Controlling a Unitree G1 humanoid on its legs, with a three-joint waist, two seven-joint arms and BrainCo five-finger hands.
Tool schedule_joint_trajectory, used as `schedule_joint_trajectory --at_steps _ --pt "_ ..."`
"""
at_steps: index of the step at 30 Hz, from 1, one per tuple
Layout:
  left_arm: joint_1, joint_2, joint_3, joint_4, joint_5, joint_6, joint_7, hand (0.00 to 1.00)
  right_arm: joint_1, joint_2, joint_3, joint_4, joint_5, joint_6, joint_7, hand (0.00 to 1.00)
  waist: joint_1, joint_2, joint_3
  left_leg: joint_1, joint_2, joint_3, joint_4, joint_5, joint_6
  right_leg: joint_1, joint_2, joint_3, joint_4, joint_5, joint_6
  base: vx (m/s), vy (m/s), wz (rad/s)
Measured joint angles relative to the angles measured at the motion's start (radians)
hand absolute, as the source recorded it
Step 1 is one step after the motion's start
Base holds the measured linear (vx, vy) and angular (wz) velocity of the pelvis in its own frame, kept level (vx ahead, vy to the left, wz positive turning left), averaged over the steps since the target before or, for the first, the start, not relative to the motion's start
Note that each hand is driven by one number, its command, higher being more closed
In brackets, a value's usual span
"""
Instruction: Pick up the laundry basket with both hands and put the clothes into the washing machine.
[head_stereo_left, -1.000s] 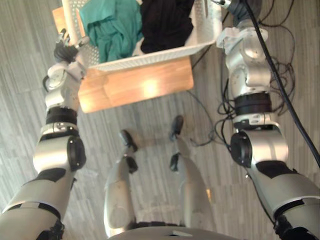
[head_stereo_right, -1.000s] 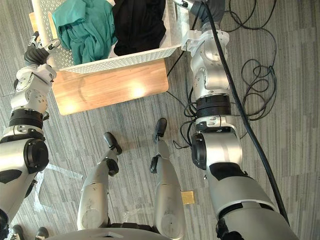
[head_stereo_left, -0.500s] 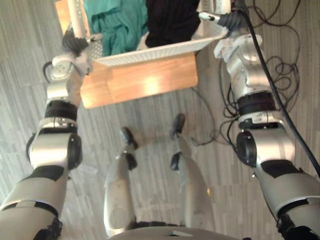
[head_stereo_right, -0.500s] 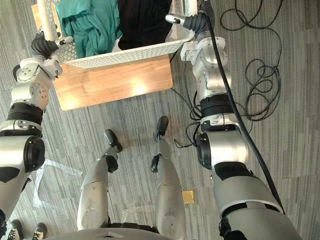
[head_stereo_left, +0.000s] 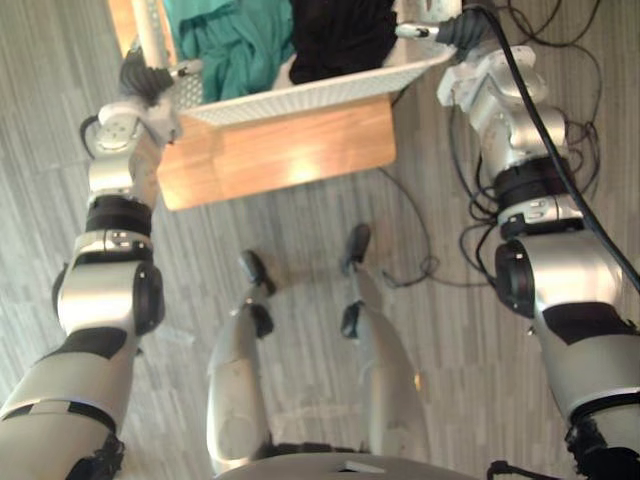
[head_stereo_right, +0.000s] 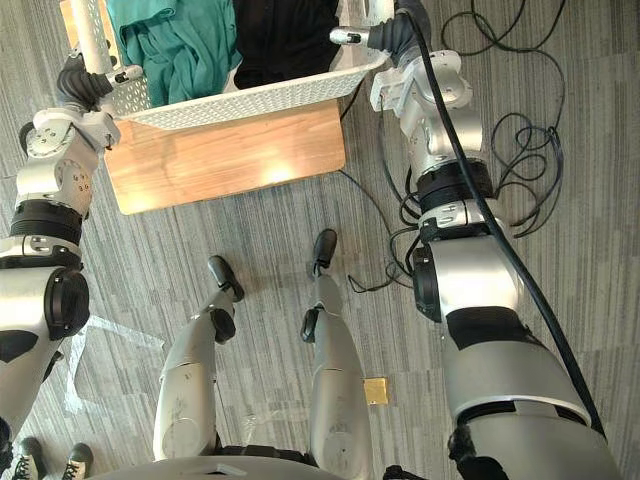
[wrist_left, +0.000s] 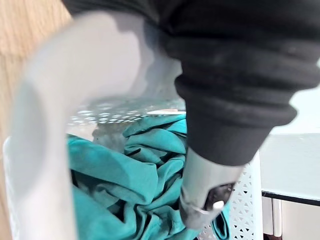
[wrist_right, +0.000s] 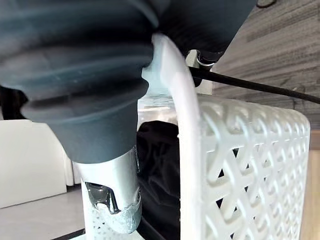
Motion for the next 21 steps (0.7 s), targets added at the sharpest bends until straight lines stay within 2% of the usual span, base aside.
schedule_joint_trajectory --at_steps 3,11,16,21 --pt "-0.001 -0.004 0.037 0.0 0.0 0.006 -0.006 0.0 -0.031 -0.007 0.031 0.033 -0.004 0.019 0.03 0.0 -0.007 0.0 0.0 0.0 -0.001 -0.001 -0.006 0.005 0.001 0.0 0.0 0.0 -0.002 0.006 0.008 0.0 0.003 0.01" --pt "-0.001 -0.005 0.042 0.0 0.0 0.008 -0.014 0.0 -0.081 -0.051 0.13 0.077 -0.04 0.042 0.091 0.0 -0.015 0.0 0.0 0.005 -0.008 -0.008 -0.032 0.029 0.002 0.002 0.0 0.003 -0.006 0.012 0.016 0.0 0.006 0.03" --pt "0.005 -0.043 0.054 0.001 -0.001 0.012 -0.013 0.0 -0.082 -0.079 0.194 0.113 -0.123 0.072 0.132 0.0 -0.017 -0.002 -0.001 0.025 -0.01 -0.027 -0.031 0.03 0.001 0.039 0.0 -0.008 -0.012 0.011 0.016 -0.01 0.01 0.08" --pt "0.004 -0.045 0.036 0.001 -0.002 0.016 -0.013 0.0 -0.082 -0.082 0.193 0.126 -0.182 0.079 0.166 0.0 -0.019 -0.002 -0.001 0.025 -0.022 -0.034 -0.04 0.04 0.006 0.051 -0.007 -0.016 -0.031 0.015 0.01 0.0 0.016 0.08"
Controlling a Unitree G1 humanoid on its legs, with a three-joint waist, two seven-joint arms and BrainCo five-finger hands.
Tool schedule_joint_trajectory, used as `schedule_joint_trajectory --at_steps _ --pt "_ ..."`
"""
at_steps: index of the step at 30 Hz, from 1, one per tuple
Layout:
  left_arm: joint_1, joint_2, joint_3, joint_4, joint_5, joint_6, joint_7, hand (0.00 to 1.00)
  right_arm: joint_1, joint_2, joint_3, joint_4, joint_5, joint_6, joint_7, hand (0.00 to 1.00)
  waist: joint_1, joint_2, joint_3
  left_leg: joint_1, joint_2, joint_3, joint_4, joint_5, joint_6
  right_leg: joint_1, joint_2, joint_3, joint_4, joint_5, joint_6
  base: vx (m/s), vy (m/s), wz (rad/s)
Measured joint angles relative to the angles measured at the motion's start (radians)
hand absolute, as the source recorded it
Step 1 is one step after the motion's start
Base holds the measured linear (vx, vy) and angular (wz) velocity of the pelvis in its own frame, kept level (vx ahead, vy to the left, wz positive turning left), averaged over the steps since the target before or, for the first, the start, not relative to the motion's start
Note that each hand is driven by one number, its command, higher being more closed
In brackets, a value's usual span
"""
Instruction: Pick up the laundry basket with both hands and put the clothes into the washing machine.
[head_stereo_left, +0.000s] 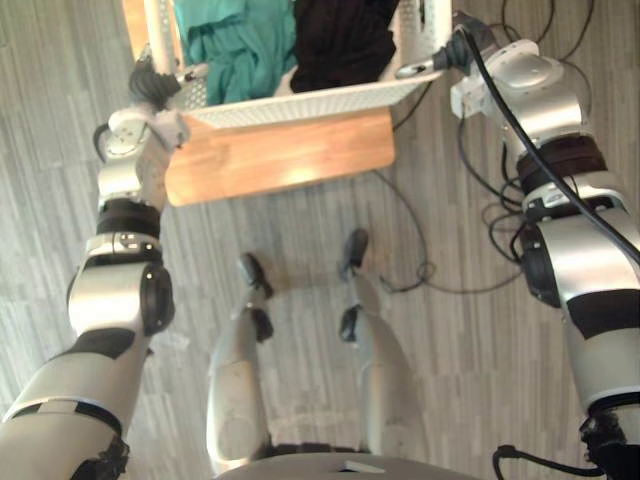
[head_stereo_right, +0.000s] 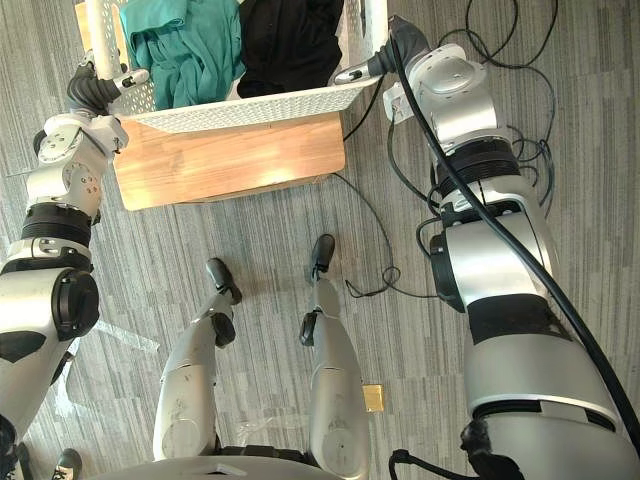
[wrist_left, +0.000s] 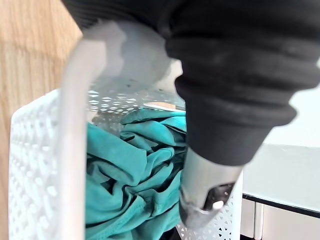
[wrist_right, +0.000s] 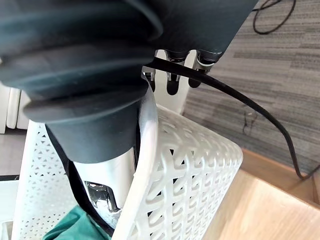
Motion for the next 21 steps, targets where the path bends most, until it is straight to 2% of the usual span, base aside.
schedule_joint_trajectory --at_steps 1,7,13,16,19,21 --pt "0.0 0.0 -0.006 0.0 0.0 0.0 0.0 1.0 0.0 -0.006 0.0 0.002 -0.025 0.001 0.009 1.0 -0.002 0.0 0.0 0.005 -0.006 -0.005 -0.013 0.01 0.001 0.004 -0.004 -0.007 -0.001 0.0 0.0 0.01 0.023 0.18" --pt "-0.002 -0.017 -0.048 0.0 0.006 0.005 0.025 1.0 0.02 -0.037 -0.047 0.003 -0.114 0.003 0.007 1.0 0.0 0.0 0.0 0.022 -0.033 -0.025 -0.058 0.037 0.009 0.019 -0.019 -0.031 -0.004 0.0 0.0 0.01 0.026 0.15" --pt "-0.002 -0.012 -0.084 0.0 0.034 0.026 0.041 1.0 0.064 -0.036 -0.134 0.001 -0.171 0.004 -0.005 1.0 0.003 0.0 0.0 0.036 -0.047 -0.026 -0.063 0.038 0.014 0.034 -0.032 -0.032 -0.003 0.0 0.0 0.0 0.017 0.04" --pt "0.003 -0.013 -0.087 -0.005 0.083 0.037 0.043 1.0 0.072 -0.023 -0.18 -0.01 -0.196 0.005 -0.04 1.0 0.003 0.0 0.0 0.038 -0.048 -0.023 -0.063 0.039 0.016 0.034 -0.033 -0.031 -0.003 0.0 0.0 -0.01 -0.006 -0.01" --pt "0.03 -0.013 -0.093 -0.028 0.161 0.049 0.045 1.0 0.096 0.012 -0.247 -0.094 -0.251 0.011 -0.101 1.0 -0.001 0.0 0.0 0.053 -0.05 -0.015 -0.088 0.05 0.013 0.035 -0.029 -0.023 -0.005 -0.001 0.0 0.0 -0.018 -0.06" --pt "0.049 -0.018 -0.093 -0.061 0.199 0.055 0.051 1.0 0.112 0.026 -0.277 -0.159 -0.25 0.02 -0.131 1.0 -0.002 -0.001 0.001 0.066 -0.048 -0.006 -0.101 0.055 0.009 0.038 -0.025 -0.019 -0.006 -0.001 0.0 0.02 -0.022 -0.1"
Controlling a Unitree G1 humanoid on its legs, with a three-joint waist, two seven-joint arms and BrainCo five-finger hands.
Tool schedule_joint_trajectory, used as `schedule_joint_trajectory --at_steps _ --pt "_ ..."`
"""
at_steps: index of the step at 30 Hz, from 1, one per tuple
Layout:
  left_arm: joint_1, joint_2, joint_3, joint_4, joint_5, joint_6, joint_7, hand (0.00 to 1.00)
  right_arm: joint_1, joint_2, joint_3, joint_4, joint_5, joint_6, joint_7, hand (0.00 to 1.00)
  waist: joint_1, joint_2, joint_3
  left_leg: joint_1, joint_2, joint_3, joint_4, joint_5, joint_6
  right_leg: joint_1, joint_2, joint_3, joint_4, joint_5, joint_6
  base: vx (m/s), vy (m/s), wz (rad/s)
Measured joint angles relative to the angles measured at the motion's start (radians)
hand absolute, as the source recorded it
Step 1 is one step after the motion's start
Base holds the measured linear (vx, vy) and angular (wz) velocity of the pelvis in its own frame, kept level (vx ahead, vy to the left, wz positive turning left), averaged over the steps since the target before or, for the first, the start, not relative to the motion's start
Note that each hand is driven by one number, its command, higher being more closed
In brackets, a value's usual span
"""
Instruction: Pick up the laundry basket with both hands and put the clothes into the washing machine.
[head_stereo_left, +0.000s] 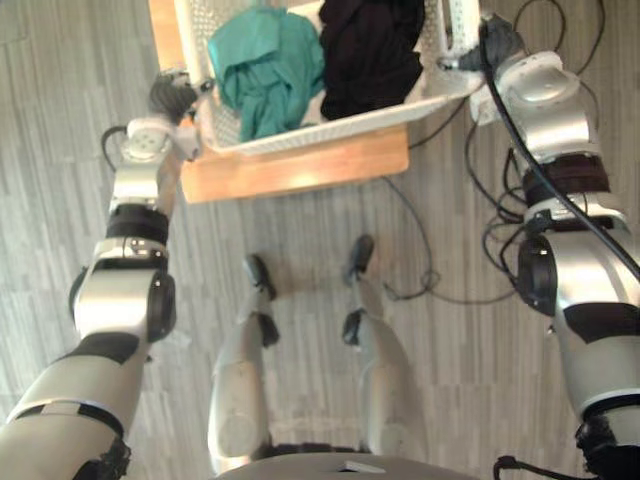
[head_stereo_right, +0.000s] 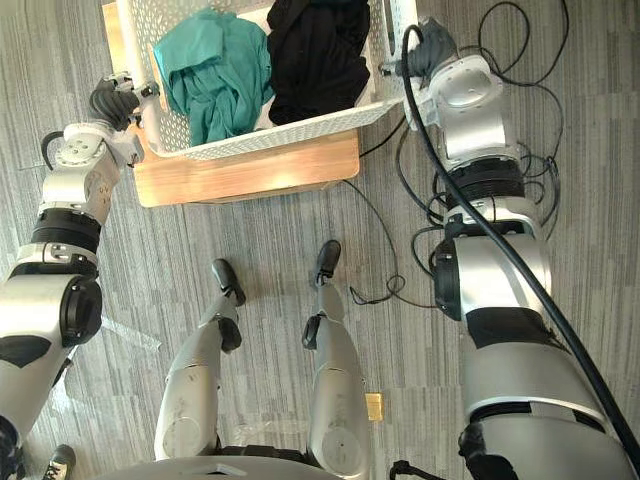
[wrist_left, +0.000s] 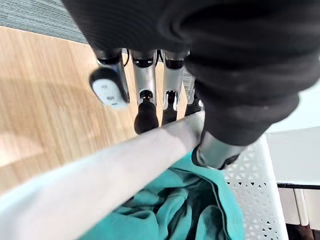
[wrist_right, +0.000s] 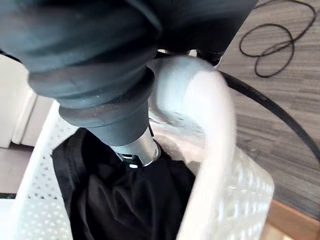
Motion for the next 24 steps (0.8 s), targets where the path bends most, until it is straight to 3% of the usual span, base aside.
schedule_joint_trajectory --at_steps 5,13,24 --pt "0.081 0.003 -0.022 -0.137 0.112 0.028 0.021 1.0 0.115 0.016 -0.068 -0.314 0.023 0.011 -0.036 1.0 -0.019 -0.001 0.0 0.03 0.001 0.018 -0.004 -0.008 -0.004 0.018 0.003 0.015 -0.008 -0.001 0.002 0.03 -0.004 -0.09" --pt "0.233 -0.06 -0.027 -0.321 0.14 0.057 0.021 1.0 0.338 0.015 -0.172 -0.628 0.128 0.008 -0.052 1.0 -0.027 -0.018 0.007 0.076 0.016 0.038 0.009 -0.03 -0.015 0.065 0.019 0.029 -0.021 -0.007 0.001 0.04 -0.001 -0.08" --pt "0.426 -0.149 0.014 -0.626 0.128 0.055 0.045 1.0 0.613 0.017 -0.258 -0.794 0.158 -0.003 -0.036 1.0 -0.022 -0.019 0.005 0.109 0.033 0.022 0.062 -0.064 -0.018 0.083 0.013 0.023 0.075 -0.068 0.002 0.03 0.006 0.01"
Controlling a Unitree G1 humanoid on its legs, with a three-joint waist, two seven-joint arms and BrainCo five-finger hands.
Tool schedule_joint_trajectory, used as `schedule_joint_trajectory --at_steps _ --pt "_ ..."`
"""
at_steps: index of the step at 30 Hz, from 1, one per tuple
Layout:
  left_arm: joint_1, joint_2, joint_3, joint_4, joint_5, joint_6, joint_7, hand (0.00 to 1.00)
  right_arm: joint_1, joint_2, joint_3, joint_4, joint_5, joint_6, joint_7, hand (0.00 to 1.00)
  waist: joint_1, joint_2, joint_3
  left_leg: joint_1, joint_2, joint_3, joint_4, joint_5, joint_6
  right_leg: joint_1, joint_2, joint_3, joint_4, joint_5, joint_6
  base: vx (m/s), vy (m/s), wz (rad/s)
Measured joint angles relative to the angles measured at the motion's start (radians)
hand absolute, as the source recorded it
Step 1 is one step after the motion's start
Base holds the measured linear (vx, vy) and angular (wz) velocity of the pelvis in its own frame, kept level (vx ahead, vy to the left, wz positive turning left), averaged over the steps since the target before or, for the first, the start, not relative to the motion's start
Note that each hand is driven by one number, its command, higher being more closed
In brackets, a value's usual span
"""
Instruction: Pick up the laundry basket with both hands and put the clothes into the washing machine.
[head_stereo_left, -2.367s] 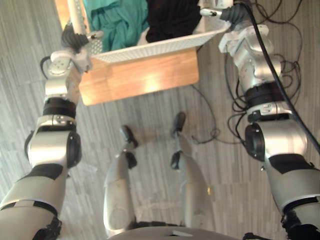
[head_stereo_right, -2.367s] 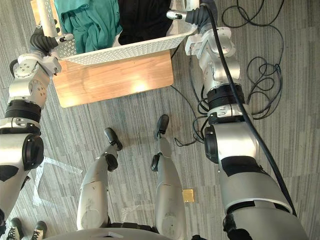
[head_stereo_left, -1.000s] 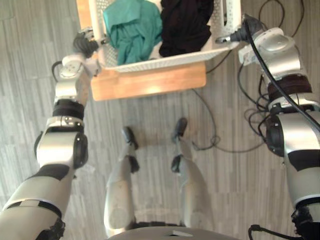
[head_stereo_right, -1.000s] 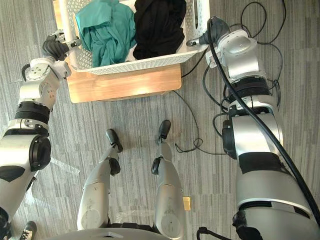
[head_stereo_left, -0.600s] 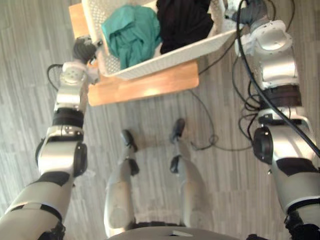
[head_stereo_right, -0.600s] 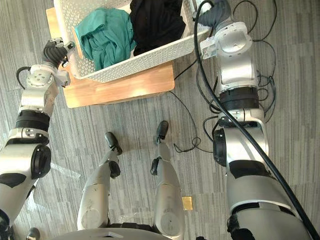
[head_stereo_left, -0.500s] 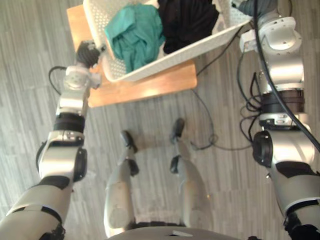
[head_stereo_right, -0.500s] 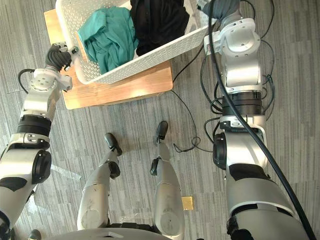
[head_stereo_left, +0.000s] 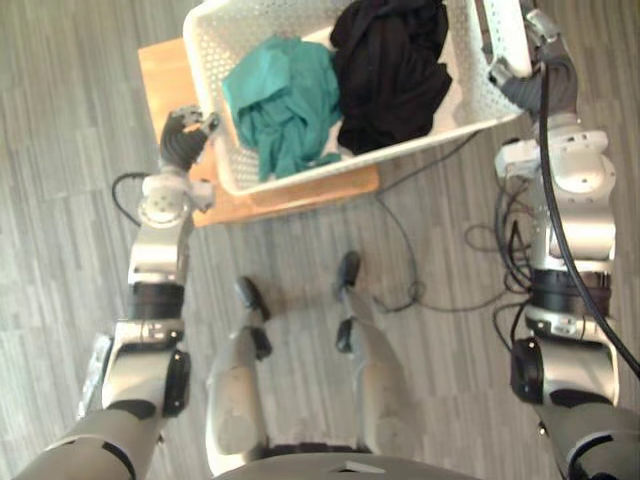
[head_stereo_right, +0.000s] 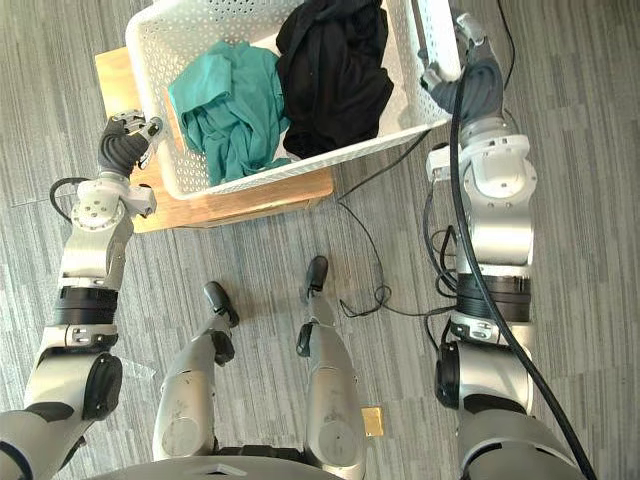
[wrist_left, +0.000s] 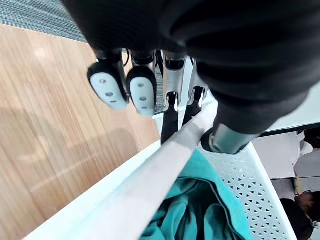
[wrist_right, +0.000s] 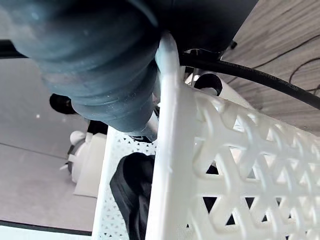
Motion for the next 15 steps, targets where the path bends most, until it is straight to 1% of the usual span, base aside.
schedule_joint_trajectory --at_steps 3,7,10,12,14,15 --pt "0.03 -0.031 0.0 -0.07 -0.001 -0.001 0.027 1.0 0.052 0.008 -0.023 -0.001 0.0 0.0 0.009 1.0 0.01 0.0 0.0 -0.001 0.005 -0.009 0.014 -0.002 0.001 0.006 -0.001 -0.009 0.013 -0.007 0.0 0.03 -0.019 0.06" --pt "0.095 -0.063 -0.001 -0.14 -0.002 -0.004 0.037 1.0 0.161 0.058 -0.054 -0.071 0.0 -0.001 0.009 1.0 0.011 0.001 -0.002 0.026 0.006 -0.022 0.022 -0.014 -0.004 0.039 -0.004 -0.022 0.024 -0.025 -0.002 0.05 -0.011 0.07" --pt "0.178 -0.101 -0.007 -0.19 -0.026 -0.037 0.036 1.0 0.26 0.099 -0.066 -0.108 0.003 -0.018 0.008 1.0 0.012 -0.001 -0.043 0.023 0.01 -0.031 0.047 -0.035 -0.006 0.039 -0.01 -0.028 0.051 -0.054 0.001 0.09 -0.001 0.06" --pt "0.236 -0.117 -0.01 -0.192 -0.053 -0.069 0.037 1.0 0.325 0.14 -0.073 -0.11 0.02 -0.045 -0.001 1.0 0.012 -0.002 -0.077 0.021 0.014 -0.034 0.071 -0.051 -0.001 0.039 -0.013 -0.027 0.069 -0.064 0.005 0.09 0.003 0.0" --pt "0.291 -0.14 -0.012 -0.227 -0.071 -0.076 0.038 1.0 0.378 0.173 -0.073 -0.12 0.023 -0.056 -0.014 1.0 0.012 -0.002 -0.092 0.03 0.018 -0.033 0.089 -0.066 -0.002 0.051 -0.014 -0.025 0.076 -0.07 0.009 0.1 0.007 -0.03" --pt "0.313 -0.149 -0.015 -0.237 -0.078 -0.089 0.037 1.0 0.399 0.185 -0.074 -0.127 0.029 -0.057 -0.02 1.0 0.012 -0.001 -0.092 0.039 0.019 -0.033 0.095 -0.072 -0.004 0.063 -0.014 -0.025 0.076 -0.073 0.01 0.1 0.011 -0.06"
